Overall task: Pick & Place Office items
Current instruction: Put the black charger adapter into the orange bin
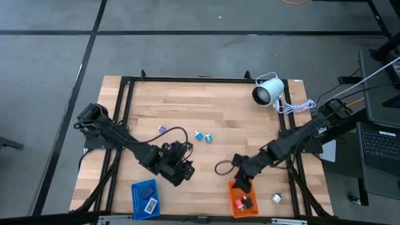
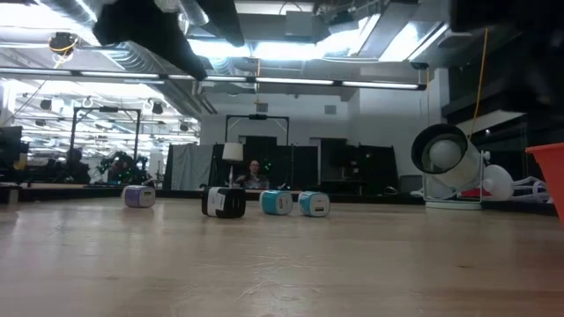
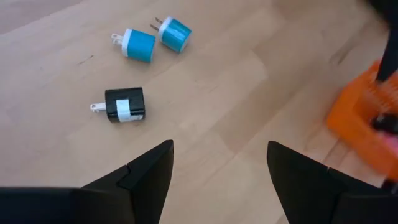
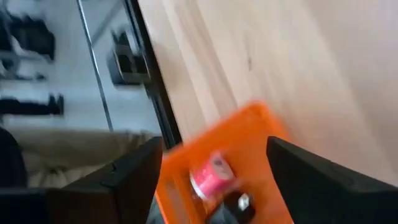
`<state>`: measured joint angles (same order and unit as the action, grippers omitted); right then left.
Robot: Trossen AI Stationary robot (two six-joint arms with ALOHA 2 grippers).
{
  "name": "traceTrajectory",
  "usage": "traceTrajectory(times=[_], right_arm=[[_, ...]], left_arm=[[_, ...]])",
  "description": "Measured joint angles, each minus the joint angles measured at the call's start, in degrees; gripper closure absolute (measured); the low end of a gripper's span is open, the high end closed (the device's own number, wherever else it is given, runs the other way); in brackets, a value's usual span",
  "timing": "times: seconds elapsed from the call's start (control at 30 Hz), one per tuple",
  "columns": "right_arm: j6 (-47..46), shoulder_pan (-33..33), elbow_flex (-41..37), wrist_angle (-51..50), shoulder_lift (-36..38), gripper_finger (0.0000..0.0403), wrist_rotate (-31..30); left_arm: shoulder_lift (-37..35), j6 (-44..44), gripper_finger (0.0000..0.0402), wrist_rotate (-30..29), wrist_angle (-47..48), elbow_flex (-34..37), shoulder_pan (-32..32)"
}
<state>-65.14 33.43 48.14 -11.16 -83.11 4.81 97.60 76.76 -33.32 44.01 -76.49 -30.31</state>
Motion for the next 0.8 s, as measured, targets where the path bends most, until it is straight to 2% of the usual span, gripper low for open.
traceTrajectory(times=[0.13, 0.33, 0.5, 0.57, 0.67, 0.8], right_arm=[[3.15, -3.87, 0.04, 1.88, 3.72, 0.0123, -4.11], [7.31, -9.62, 0.07, 6.82, 8.8, 0.0124, -9.77], [9.65, -13.51, 0.07, 10.23, 10.18, 0.0124, -10.46], [10.27, -14.39, 0.07, 11.2, 10.16, 0.0124, -10.46], [10.57, -15.17, 0.07, 12.28, 10.16, 0.0124, -10.59], [11.53, -15.32, 0.07, 12.94, 10.16, 0.0124, -11.32]], left_arm=[[0.0, -11.1, 0.0148, 4.77, 0.24, 0.0, 3.06], [0.28, -34.03, 0.0148, 12.43, 4.03, 0.01, 8.74], [0.31, -56.01, 0.0148, 13.12, 5.79, 0.02, 12.62], [0.31, -63.25, 0.0148, 15.21, 5.72, 0.02, 14.33], [1.17, -71.27, 0.0148, 19.91, 5.49, 0.0, 17.11], [3.98, -79.53, 0.0148, 23.03, 5.48, 0.0, 19.88]])
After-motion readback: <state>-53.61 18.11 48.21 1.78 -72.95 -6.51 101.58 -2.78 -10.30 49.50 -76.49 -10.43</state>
